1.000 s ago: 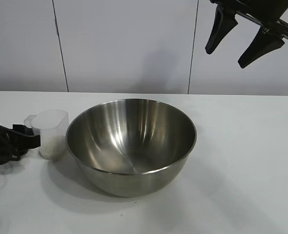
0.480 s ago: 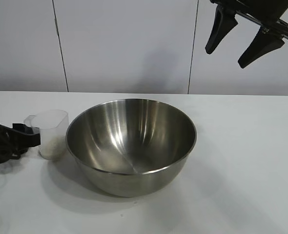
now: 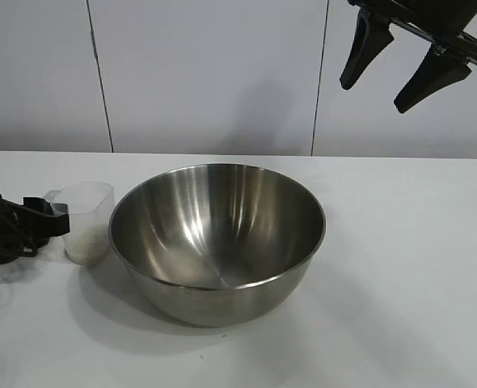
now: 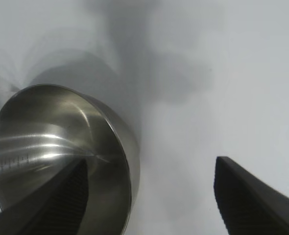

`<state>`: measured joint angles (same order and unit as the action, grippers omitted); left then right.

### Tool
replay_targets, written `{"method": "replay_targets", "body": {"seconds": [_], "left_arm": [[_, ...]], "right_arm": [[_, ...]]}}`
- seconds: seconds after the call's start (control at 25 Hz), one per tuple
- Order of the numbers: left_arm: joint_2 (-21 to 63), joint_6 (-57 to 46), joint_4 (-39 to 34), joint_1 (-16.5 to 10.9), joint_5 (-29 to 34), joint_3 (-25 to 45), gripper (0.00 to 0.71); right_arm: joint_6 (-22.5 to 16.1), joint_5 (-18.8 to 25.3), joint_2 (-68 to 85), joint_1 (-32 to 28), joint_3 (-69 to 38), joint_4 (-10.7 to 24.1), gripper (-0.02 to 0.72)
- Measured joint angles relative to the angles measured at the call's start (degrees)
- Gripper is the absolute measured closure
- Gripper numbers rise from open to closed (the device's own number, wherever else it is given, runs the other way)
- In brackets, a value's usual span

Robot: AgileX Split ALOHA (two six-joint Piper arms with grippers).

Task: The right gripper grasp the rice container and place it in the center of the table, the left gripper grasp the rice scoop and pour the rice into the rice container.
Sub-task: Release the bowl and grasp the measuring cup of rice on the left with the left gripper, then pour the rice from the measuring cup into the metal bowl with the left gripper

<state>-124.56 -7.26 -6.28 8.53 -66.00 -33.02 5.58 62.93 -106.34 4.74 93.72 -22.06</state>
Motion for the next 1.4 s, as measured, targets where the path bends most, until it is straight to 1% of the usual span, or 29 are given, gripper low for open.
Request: {"method": "replay_targets", "body": {"seconds": [0.04, 0.2, 0.28, 0.32, 0.44, 0.68, 0.8, 0.92, 1.04, 1.16, 1.24, 1.36, 1.4], "left_arm": [[0.0, 0.0, 0.0, 0.0, 0.0, -0.17, 0.392], [0.38, 0.0, -0.24, 0.0, 0.05, -0.27, 0.618], [1.43, 0.0, -0.31, 0.0, 0.06, -0.27, 0.673], [2.0, 0.0, -0.31, 0.0, 0.06, -0.27, 0.683], [3.12, 0.0, -0.4, 0.0, 0.06, -0.19, 0.7], [3.96, 0.06, -1.48, 0.0, 0.29, 1.56, 0.704], [7.09, 0.3, -1.67, 0.0, 0.5, 2.27, 0.704], [12.45, 2.61, -2.09, 0.0, 1.12, 2.27, 0.704], [19.5, 5.95, -3.8, 0.0, 6.43, 2.27, 0.704], [25.62, 6.44, -8.44, 0.0, 13.59, 2.27, 0.704], [29.31, 5.11, -12.01, 0.21, 17.26, 2.27, 0.704], [34.37, 0.89, -15.18, 1.8, 23.44, 2.27, 0.704], [35.82, -0.18, -15.5, 2.99, 24.98, 2.35, 0.704]], "right_arm": [[0.0, 0.0, 0.0, 0.0, 0.0, 0.0, 0.208], [0.0, -0.21, 0.0, 0.0, 0.0, 0.0, 0.208], [0.0, -0.52, 0.0, 0.0, 0.0, 0.0, 0.208], [0.0, -0.65, 0.0, 0.0, 0.0, 0.0, 0.208], [0.0, -0.97, 0.0, 0.0, 0.0, 0.0, 0.208], [0.0, -1.03, 0.0, 0.0, 0.0, 0.0, 0.208], [0.0, -1.03, 0.0, 0.0, 0.0, 0.0, 0.208], [0.02, -1.15, 0.0, 0.0, 0.0, 0.0, 0.208], [0.07, -1.2, 0.0, 0.0, 0.0, 0.0, 0.208], [0.09, -1.2, 0.0, 0.0, 0.0, 0.0, 0.208], [0.15, -1.33, 0.0, 0.0, 0.0, 0.0, 0.208], [0.2, -1.46, 0.0, 0.0, 0.0, 0.0, 0.208], [0.2, -1.46, 0.0, 0.0, 0.0, 0.0, 0.208]]}}
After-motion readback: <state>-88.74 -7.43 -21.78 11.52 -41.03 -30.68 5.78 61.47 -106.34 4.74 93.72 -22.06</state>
